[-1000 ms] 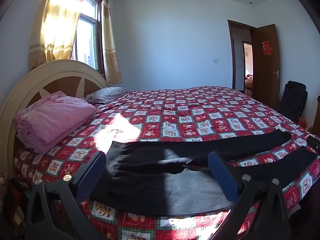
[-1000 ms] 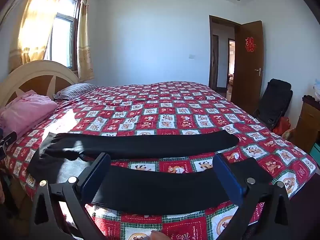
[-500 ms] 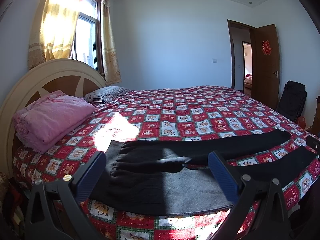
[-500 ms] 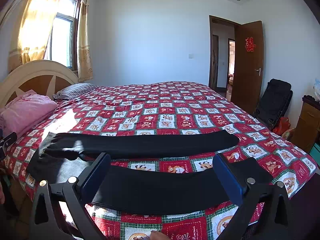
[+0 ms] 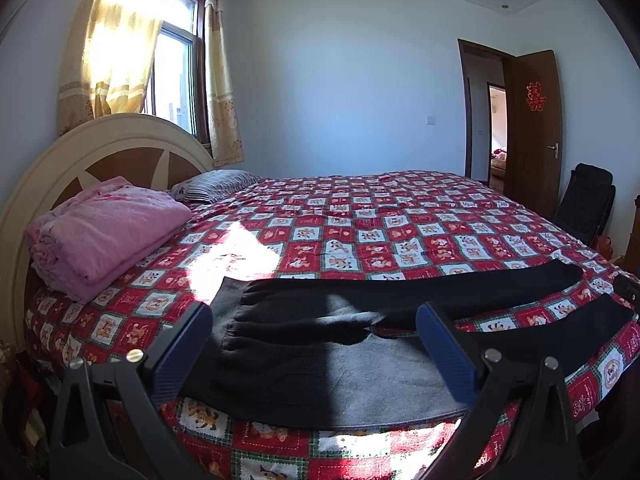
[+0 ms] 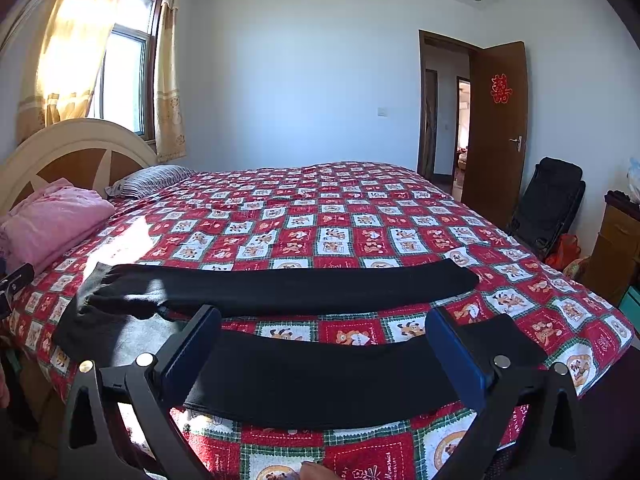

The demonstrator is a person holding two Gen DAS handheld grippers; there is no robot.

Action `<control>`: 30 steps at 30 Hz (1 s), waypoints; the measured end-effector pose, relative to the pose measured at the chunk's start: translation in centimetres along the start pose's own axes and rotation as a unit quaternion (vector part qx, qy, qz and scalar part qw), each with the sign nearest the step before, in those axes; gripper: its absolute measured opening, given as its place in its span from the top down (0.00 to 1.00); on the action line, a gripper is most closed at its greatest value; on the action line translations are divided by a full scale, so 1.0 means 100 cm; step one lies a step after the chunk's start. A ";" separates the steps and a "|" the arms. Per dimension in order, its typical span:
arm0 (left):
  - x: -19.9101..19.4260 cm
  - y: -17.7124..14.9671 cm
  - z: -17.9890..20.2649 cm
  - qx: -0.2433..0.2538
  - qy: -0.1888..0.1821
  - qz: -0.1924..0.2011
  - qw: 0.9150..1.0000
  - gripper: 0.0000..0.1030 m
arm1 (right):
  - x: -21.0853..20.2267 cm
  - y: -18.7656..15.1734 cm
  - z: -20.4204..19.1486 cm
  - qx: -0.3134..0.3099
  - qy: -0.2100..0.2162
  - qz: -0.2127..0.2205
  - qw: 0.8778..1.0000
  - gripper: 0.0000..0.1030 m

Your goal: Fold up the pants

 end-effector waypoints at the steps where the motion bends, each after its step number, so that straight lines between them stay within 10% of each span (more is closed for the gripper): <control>1: 0.000 0.000 0.000 0.000 0.000 0.000 1.000 0.00 | 0.000 0.000 0.000 0.000 0.000 0.000 1.000 0.01; 30: 0.003 -0.001 -0.005 -0.002 0.000 -0.004 1.000 0.00 | 0.001 -0.004 -0.003 -0.002 0.000 -0.003 1.000 0.01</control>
Point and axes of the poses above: each gripper's, at about its wrist camera, not at the fingertips, and x roughly the way its jaws point, z to its right, y to its top, the point moved 2 cm from there along x, roughly the way its jaws point
